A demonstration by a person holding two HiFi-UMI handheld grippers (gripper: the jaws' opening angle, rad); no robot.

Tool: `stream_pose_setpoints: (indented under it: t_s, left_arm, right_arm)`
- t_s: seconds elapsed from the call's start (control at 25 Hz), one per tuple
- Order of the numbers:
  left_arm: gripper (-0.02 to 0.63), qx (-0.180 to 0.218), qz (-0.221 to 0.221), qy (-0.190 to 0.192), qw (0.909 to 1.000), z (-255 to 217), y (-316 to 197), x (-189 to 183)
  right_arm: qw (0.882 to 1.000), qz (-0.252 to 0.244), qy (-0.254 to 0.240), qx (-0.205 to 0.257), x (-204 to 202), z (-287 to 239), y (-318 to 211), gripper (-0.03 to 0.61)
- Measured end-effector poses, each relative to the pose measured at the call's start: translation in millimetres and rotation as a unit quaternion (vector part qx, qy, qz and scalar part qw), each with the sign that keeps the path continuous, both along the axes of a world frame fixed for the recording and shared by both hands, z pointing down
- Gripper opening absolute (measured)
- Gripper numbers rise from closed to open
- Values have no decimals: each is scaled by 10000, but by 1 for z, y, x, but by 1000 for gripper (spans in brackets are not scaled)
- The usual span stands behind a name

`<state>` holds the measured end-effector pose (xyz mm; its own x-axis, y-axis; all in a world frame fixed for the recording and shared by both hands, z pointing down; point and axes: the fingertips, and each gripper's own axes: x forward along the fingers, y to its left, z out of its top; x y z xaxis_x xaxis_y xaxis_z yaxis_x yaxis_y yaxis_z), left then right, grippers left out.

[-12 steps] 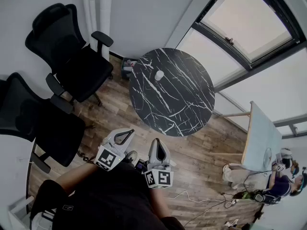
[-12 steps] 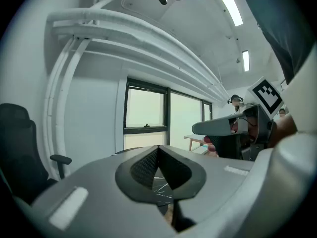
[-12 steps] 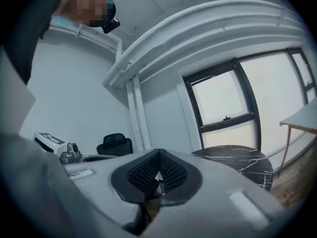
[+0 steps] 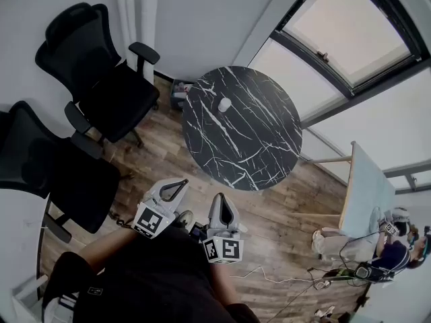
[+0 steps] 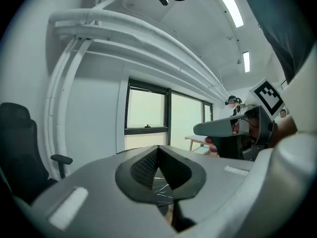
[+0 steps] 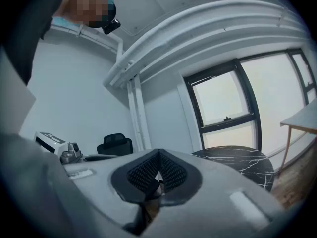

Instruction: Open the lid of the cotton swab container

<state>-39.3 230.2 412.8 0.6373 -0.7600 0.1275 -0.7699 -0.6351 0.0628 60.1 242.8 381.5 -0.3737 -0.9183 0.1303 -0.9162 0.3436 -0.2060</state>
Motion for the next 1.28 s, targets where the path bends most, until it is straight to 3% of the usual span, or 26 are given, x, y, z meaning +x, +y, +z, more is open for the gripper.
stream_pose_setpoints:
  t_s: [0.64,1.28]
  left_arm:
    - [0,97,-27,37,9999,-3,-17,-42]
    - [0,89,326,20,9994,15,-14,-82]
  right_arm:
    - [9995,310,-87,6,-29,0,-5,-5]
    - [9980,606,152,70,-73,4,-8,-3]
